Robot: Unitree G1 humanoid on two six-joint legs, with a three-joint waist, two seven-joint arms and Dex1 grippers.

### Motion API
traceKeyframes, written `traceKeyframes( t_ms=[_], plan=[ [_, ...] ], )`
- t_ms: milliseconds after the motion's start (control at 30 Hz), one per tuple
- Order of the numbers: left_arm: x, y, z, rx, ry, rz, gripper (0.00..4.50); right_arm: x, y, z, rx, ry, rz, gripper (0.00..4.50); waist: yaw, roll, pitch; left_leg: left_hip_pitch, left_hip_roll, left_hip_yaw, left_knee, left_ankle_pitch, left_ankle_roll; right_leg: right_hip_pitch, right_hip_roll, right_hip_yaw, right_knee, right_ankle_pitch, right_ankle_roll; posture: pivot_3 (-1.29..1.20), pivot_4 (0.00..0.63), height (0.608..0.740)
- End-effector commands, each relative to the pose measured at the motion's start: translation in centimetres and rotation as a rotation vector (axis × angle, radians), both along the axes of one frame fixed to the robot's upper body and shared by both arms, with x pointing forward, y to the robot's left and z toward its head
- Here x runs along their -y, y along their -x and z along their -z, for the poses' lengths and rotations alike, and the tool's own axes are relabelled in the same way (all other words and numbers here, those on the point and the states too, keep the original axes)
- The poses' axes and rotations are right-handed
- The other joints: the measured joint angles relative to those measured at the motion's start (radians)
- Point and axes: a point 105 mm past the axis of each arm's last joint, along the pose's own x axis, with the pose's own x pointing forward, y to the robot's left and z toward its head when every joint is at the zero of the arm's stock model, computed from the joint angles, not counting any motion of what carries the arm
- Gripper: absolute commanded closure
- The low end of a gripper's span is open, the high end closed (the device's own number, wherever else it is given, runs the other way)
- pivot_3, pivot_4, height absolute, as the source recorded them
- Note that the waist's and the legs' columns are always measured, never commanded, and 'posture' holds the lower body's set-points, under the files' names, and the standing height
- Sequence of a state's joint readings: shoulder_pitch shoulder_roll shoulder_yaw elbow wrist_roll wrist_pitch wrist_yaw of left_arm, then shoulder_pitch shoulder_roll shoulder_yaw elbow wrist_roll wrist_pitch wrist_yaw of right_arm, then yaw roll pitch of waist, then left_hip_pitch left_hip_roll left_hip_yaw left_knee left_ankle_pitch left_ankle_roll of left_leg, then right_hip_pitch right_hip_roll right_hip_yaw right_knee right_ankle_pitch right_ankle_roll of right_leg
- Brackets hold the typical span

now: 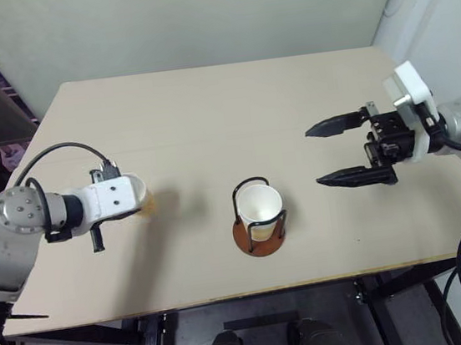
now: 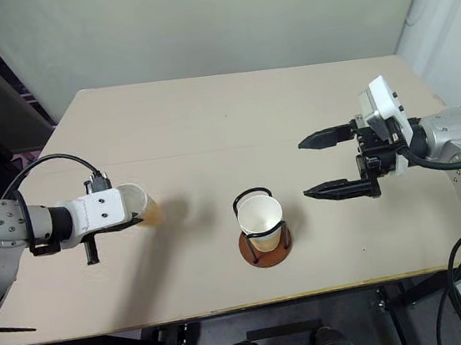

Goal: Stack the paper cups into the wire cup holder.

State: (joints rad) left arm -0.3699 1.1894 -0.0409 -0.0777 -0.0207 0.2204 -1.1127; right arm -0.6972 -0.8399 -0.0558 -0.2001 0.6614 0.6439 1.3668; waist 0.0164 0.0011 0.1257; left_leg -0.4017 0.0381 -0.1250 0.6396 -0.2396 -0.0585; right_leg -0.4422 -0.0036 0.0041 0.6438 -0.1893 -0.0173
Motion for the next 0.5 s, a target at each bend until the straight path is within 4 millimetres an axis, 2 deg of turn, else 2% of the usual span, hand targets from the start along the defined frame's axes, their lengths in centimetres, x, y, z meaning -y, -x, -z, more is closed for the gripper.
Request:
traceKeyframes(
  t_ms=[33, 133, 267, 367, 433, 500],
  plan=[
    [0.2, 0.0, -1.7, 0.048, 0.029, 0.012, 4.47, -0.1, 1.7, -1.0, 0.025, -0.005, -0.078, 0.00, 0.000, 0.000, 0.000, 0.000, 0.000, 0.000, 0.000, 0.000, 0.000, 0.000, 0.000, 0.000, 0.000, 0.000, 0.000, 0.00, 0.150, 0.740],
    [1.1, 0.3, -2.7, 0.064, 0.080, 0.043, 4.47, -0.1, 2.0, -1.3, 0.031, -0.015, -0.085, 0.00, 0.000, 0.000, 0.000, -0.001, 0.000, 0.000, 0.001, 0.000, 0.000, 0.000, 0.000, 0.000, 0.000, 0.000, 0.000, 0.00, 0.150, 0.740],
    [5.6, 1.0, -7.2, 0.127, 0.328, 0.230, 4.47, 0.4, 2.2, -2.1, 0.058, -0.017, -0.068, 0.00, 0.011, -0.001, 0.000, -0.003, -0.001, 0.000, 0.002, 0.001, 0.001, 0.000, 0.000, 0.000, 0.000, 0.000, 0.000, 0.00, 0.150, 0.740],
    [8.5, 2.1, -11.1, 0.134, 0.504, 0.384, 4.47, 0.9, 3.4, -2.8, 0.063, -0.009, -0.088, 0.00, 0.018, -0.001, 0.000, -0.004, -0.002, -0.001, 0.006, 0.002, 0.002, 0.001, 0.000, 0.000, 0.000, 0.000, 0.000, 0.00, 0.150, 0.740],
    [10.0, 3.4, -12.6, 0.083, 0.567, 0.524, 4.47, 1.7, 3.7, -3.1, 0.073, 0.014, -0.059, 0.00, 0.017, -0.001, 0.000, -0.005, -0.004, 0.000, 0.007, 0.002, 0.003, 0.001, -0.001, 0.001, -0.001, 0.000, 0.001, 0.00, 0.150, 0.740],
    [10.9, 4.1, -13.0, 0.039, 0.580, 0.614, 4.47, 2.6, 3.3, -3.4, 0.088, 0.023, -0.004, 0.00, 0.017, -0.001, 0.000, -0.005, -0.005, 0.002, 0.007, 0.002, 0.003, 0.002, -0.001, 0.001, -0.002, 0.001, 0.004, 0.00, 0.150, 0.740]
  ],
)
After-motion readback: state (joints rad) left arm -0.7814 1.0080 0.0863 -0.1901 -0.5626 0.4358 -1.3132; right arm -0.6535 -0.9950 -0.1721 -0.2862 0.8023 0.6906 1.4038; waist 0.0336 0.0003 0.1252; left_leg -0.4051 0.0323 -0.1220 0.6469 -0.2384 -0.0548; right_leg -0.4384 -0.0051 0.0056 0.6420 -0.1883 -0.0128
